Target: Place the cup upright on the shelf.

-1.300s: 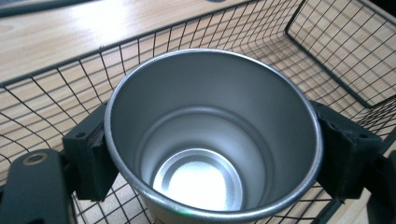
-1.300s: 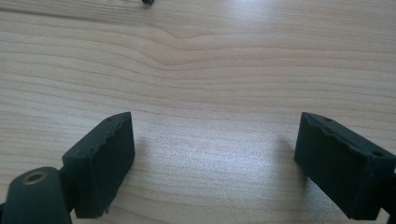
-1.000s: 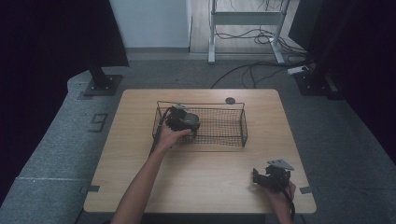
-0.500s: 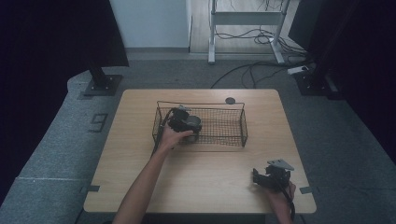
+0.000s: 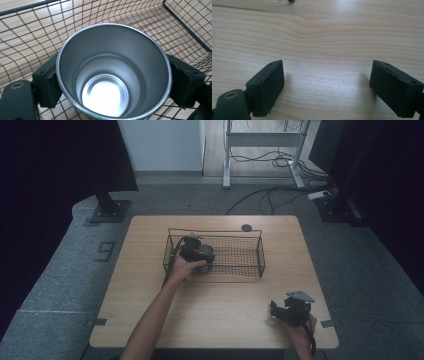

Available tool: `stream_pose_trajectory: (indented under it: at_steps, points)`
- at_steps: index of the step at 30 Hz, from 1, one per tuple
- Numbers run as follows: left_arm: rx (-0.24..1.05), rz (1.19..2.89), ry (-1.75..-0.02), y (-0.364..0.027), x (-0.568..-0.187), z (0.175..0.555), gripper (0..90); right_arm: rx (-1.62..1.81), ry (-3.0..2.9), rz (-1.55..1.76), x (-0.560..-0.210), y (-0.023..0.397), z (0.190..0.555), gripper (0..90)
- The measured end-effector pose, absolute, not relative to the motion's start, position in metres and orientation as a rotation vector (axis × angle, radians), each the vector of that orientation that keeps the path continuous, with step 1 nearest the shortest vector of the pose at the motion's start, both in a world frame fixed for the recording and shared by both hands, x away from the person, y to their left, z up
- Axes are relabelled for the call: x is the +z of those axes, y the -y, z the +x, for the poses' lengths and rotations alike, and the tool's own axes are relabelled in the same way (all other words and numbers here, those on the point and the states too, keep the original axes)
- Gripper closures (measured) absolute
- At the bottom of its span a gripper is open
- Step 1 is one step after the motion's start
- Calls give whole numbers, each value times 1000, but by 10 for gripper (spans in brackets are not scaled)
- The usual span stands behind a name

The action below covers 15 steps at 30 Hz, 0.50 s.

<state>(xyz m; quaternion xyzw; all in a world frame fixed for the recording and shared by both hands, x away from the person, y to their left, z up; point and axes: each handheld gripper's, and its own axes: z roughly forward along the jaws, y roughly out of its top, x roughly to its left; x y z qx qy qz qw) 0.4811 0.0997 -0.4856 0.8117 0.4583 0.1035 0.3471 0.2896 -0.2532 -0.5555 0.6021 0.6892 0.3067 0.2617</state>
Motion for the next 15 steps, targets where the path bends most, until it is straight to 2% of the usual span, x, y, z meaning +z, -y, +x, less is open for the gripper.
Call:
stream_pose_trajectory:
  at_steps: [8,15]
  points:
    - [248,2079,-1187,-103,-482,480,104,830,-1865,1629,-555,253,290,122]
    - [287,2040,-1173,-109,-473,477,100,831,-1865,1629,-555,253,290,123]
